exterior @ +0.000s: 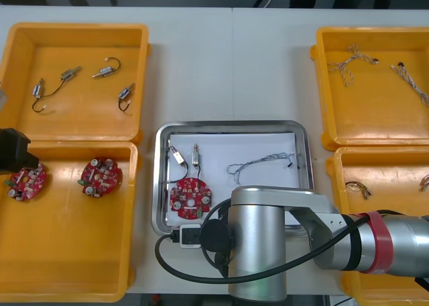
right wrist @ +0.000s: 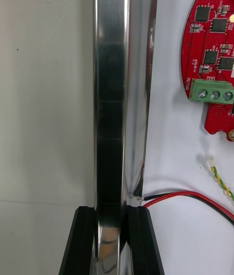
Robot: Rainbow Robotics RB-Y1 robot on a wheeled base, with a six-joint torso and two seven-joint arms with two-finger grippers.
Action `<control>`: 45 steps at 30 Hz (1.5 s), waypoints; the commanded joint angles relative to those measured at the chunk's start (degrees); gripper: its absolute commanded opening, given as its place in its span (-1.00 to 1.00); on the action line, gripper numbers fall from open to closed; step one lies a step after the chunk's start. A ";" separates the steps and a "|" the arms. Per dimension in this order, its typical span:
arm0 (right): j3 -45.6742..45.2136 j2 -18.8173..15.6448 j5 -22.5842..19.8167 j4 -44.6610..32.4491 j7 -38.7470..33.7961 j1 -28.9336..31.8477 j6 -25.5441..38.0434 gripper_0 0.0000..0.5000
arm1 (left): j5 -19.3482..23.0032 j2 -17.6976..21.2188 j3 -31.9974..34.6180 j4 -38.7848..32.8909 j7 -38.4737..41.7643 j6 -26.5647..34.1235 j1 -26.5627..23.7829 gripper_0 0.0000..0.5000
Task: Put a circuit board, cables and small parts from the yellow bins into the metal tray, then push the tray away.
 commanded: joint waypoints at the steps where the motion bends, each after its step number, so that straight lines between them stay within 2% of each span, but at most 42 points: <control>1: 0.97 0.27 -0.21 -2.32 -1.93 -0.86 0.50 -1.00 | -0.26 2.51 1.68 -0.14 -4.66 0.37 -1.67 1.00; 15: 0.88 -0.52 -3.73 -1.09 -1.49 -6.04 0.50 -1.00 | -0.26 2.51 1.68 -0.14 -4.66 0.37 -1.67 1.00; 30: 0.88 -2.01 -3.99 0.67 -1.40 -9.47 0.14 -1.00 | -0.26 2.51 1.68 -0.14 -4.66 0.37 -1.67 1.00; 45: -2.81 -1.57 -13.40 7.08 -0.17 -15.71 -1.09 -1.00 | -0.26 2.51 1.68 -0.14 -4.66 0.37 -1.67 1.00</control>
